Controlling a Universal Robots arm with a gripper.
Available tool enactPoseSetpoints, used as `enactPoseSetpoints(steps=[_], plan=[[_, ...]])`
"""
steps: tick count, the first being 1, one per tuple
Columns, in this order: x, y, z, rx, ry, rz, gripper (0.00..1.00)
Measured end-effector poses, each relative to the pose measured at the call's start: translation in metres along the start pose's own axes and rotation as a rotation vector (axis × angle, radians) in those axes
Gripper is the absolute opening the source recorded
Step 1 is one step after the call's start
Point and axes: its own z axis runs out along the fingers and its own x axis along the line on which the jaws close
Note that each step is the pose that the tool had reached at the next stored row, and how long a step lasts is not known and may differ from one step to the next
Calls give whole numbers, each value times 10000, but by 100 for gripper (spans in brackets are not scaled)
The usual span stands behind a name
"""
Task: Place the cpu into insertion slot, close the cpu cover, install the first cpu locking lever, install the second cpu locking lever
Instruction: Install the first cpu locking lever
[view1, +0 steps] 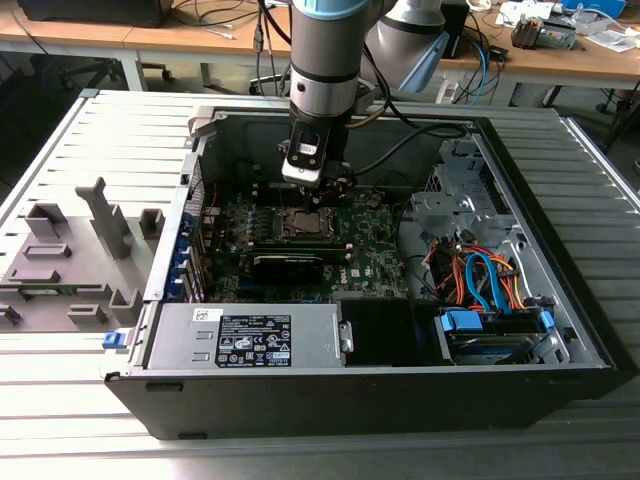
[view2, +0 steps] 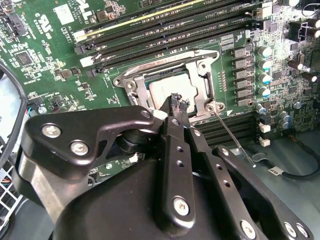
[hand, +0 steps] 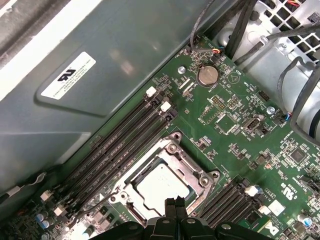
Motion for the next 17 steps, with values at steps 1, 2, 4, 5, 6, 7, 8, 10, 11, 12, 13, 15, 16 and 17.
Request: enactPoseSetpoints(steps=[1,2,4,5,6,7,8,10,11,12,13,15,16,17], plan=[[0,0,0,1,0,-13,11],[0,0,0,1,0,-29,11],[0,0,0,1,0,-57,11],[0,0,0,2,1,-71,11],[0,0,0,2,0,-83,11],[0,0,0,2,0,-97,11],[0,0,0,3,1,-120,11],[0,0,0,4,1,-147,11],[0,0,0,5,1,-161,11],[0,0,0,5,0,-172,11],[0,0,0,5,1,-189,11],[0,0,0,6,1,-223,11],[0,0,0,7,1,-243,11],[0,0,0,7,1,-258,11]])
